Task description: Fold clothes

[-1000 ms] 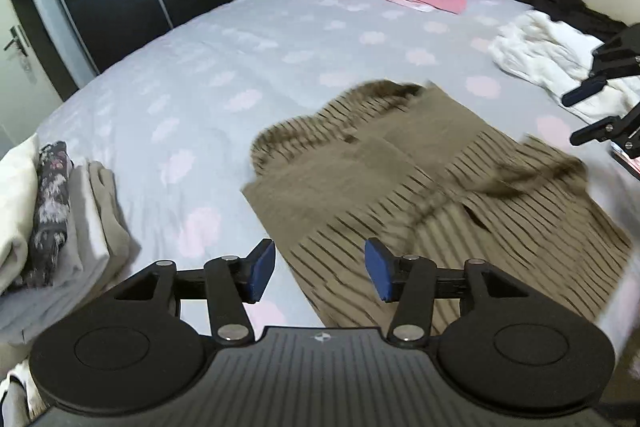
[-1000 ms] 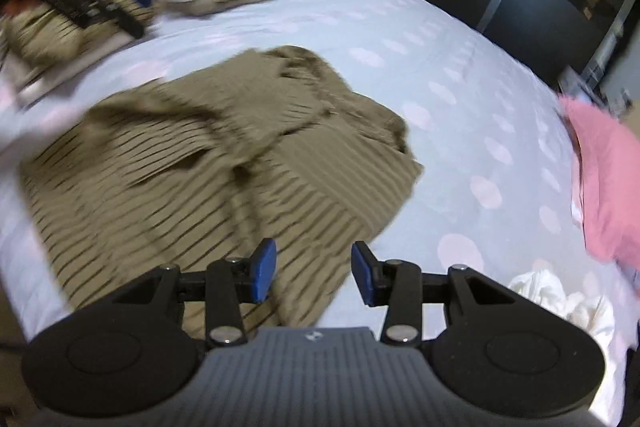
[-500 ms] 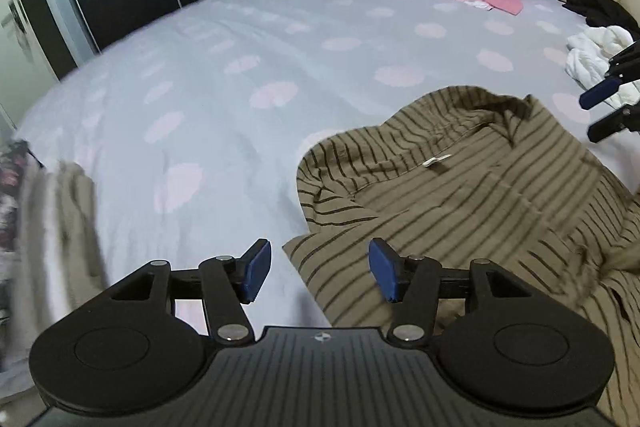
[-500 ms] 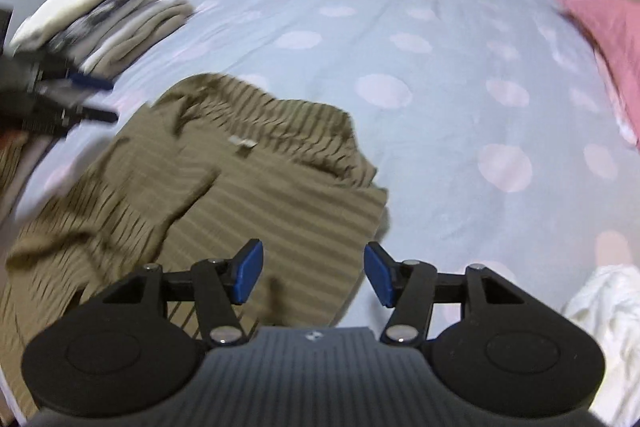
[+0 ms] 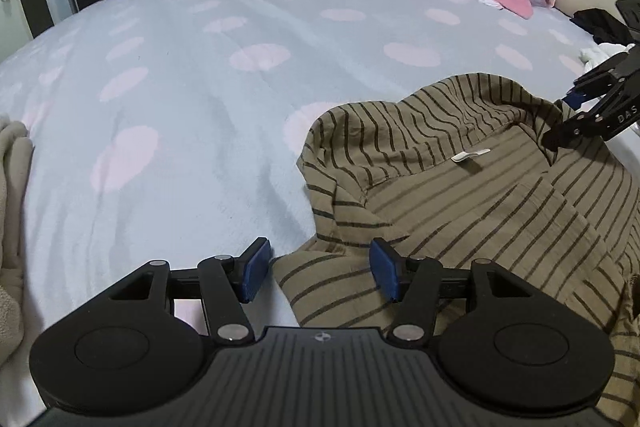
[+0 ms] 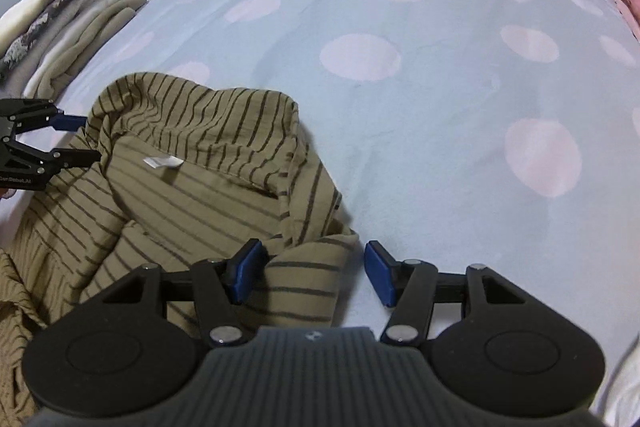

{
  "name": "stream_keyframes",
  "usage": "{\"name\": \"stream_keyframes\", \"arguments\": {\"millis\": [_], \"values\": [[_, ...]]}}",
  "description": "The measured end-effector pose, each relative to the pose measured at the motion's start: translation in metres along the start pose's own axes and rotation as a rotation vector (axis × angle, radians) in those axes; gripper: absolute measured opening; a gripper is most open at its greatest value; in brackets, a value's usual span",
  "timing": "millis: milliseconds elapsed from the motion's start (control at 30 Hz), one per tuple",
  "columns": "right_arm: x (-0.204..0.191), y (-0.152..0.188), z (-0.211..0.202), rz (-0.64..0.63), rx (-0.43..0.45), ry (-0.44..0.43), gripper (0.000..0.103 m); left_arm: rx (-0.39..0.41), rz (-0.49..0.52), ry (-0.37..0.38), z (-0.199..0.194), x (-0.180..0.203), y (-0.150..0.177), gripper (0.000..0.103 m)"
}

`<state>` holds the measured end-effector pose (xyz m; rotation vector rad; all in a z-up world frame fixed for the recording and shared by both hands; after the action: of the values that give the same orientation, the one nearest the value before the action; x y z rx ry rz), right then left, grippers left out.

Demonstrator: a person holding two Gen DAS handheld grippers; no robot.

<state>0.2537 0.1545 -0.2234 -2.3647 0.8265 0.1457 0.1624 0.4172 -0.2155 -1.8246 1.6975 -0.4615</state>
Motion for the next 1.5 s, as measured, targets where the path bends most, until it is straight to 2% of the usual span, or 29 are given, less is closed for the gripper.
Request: {"name": "stream_keyframes", "arguments": {"millis": [33,100,133,267,367,533,700,900,1067,1267,1500], "values": [[-0.001,0.000,0.002,-0.005,-0.001,0.001,0.054,0.009,0.002,-0.002,0.000,0.001,0.001,0.053],[-0.005,-0.002,0.004,-0.014,-0.005,0.000,0.035,0.019,0.001,-0.005,0.000,0.002,0.001,0.053],[-0.008,-0.003,0.004,-0.019,-0.009,-0.002,0.030,0.019,0.000,0.001,-0.001,0.004,0.001,0.049],[-0.018,-0.005,0.005,-0.046,-0.024,0.015,0.012,0.006,-0.002,0.023,-0.004,0.014,-0.002,0.017],[-0.024,-0.008,-0.001,-0.049,-0.016,0.033,0.010,-0.012,-0.012,0.021,-0.008,0.017,-0.007,0.007],[-0.037,-0.017,-0.039,-0.071,0.042,0.035,0.010,0.042,-0.095,0.038,-0.041,0.002,-0.022,0.005],[-0.060,-0.016,-0.097,-0.112,0.137,0.001,0.010,0.120,-0.104,0.037,-0.094,-0.004,-0.029,0.005],[-0.099,0.013,-0.161,-0.193,0.237,-0.033,0.010,0.242,-0.076,0.038,-0.169,0.009,-0.019,0.005],[-0.127,0.052,-0.195,-0.232,0.308,-0.083,0.011,0.315,-0.014,0.022,-0.221,0.029,0.007,0.005],[-0.148,0.111,-0.197,-0.296,0.298,-0.110,0.011,0.287,0.051,0.028,-0.245,0.060,0.057,0.005],[-0.153,0.165,-0.166,-0.333,0.207,-0.121,0.011,0.142,0.211,0.042,-0.220,0.096,0.112,0.005]]}}
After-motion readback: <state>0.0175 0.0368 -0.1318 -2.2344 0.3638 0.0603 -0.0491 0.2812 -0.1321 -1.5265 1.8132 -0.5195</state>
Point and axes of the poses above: each gripper's, at about its wrist camera, not at the fingertips, and z roughly the way its jaws point, x to its right, y to its underside, the point moved 8 cm from there along z, roughly the way its jaws point, and after that the axes turned 9 degrees about -y, right-handed, at the moved point
